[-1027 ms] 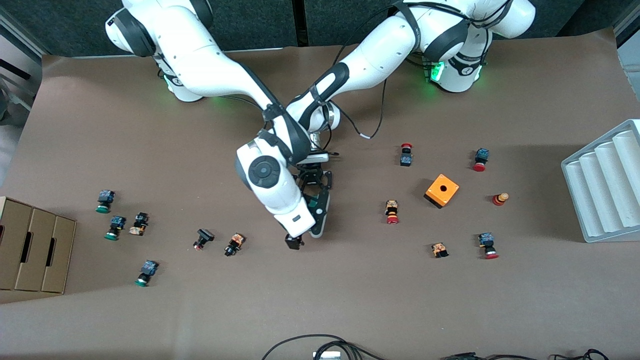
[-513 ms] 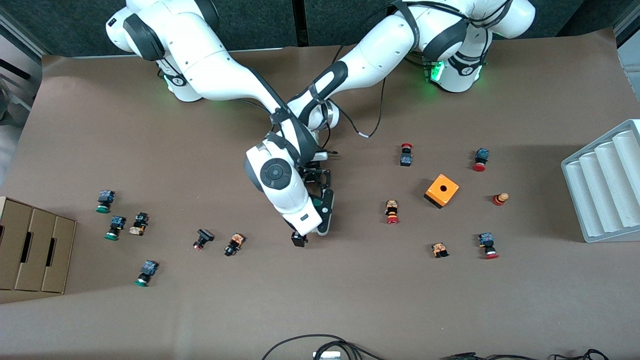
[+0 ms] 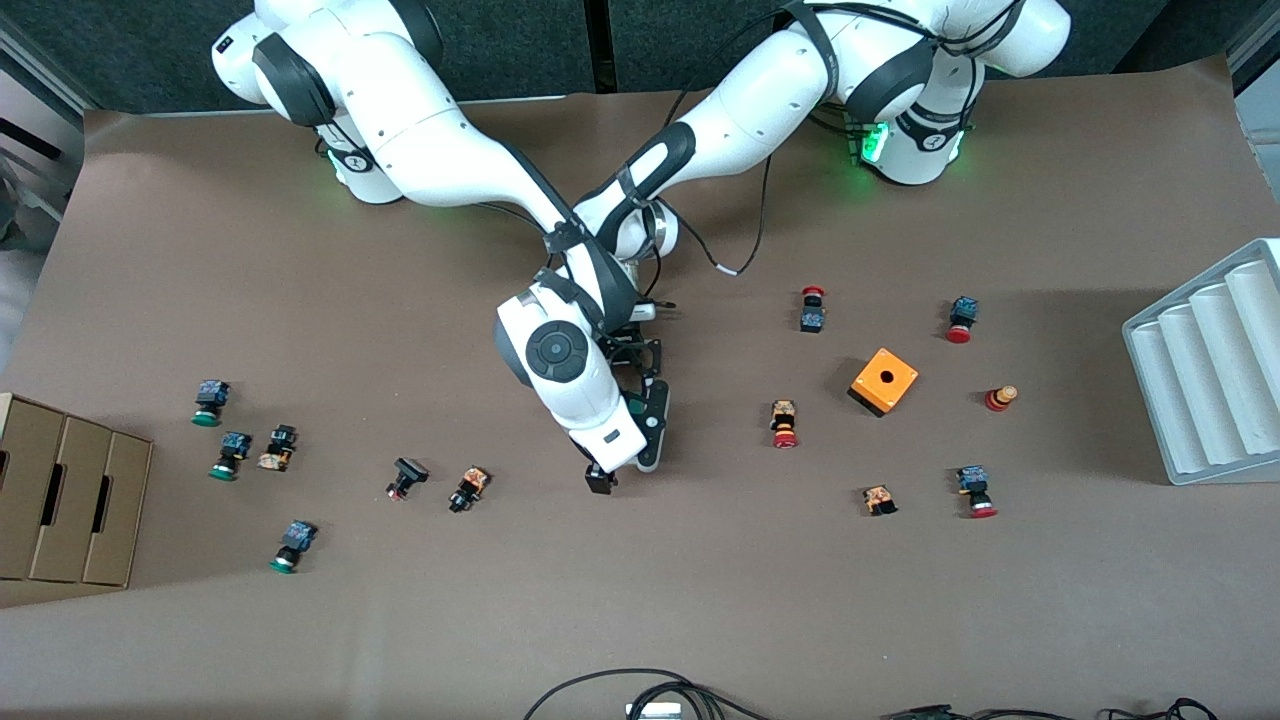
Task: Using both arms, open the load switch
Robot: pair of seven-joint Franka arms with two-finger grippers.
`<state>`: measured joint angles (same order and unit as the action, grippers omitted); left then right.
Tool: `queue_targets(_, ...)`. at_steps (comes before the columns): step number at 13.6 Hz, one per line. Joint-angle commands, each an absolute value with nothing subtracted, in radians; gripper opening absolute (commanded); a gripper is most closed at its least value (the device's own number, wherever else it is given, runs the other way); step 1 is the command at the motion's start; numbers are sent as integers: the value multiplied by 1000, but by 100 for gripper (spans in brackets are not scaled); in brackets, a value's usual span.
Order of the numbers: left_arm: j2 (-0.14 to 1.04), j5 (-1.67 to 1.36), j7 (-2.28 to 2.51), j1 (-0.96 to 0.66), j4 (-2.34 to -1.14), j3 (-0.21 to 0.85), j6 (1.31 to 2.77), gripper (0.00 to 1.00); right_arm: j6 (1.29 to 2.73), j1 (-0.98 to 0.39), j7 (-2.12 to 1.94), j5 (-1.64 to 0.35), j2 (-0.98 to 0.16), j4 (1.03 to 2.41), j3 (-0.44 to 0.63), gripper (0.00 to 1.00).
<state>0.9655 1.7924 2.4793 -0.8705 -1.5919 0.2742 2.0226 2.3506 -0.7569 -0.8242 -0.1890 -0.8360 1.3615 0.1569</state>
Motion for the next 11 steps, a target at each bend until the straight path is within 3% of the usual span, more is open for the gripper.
queue_targets(1, 988, 1807, 2503, -885, -1574, 267, 2002, 71, 2396, -775, -822, -193, -883, 1319, 167, 100)
queue_targets(4, 989, 1807, 2503, -887, -1575, 267, 2000, 71, 2396, -778, -818, -193, -885, 1319, 169, 99)
queue_targets(8, 988, 1805, 2503, -888, -1574, 267, 1999, 72, 2402, -779, -819, -193, -890, 1313, 169, 83)
queue_targets(11, 988, 1805, 2503, -888, -1574, 267, 1999, 72, 2425, -784, -819, -193, -899, 1313, 169, 81)
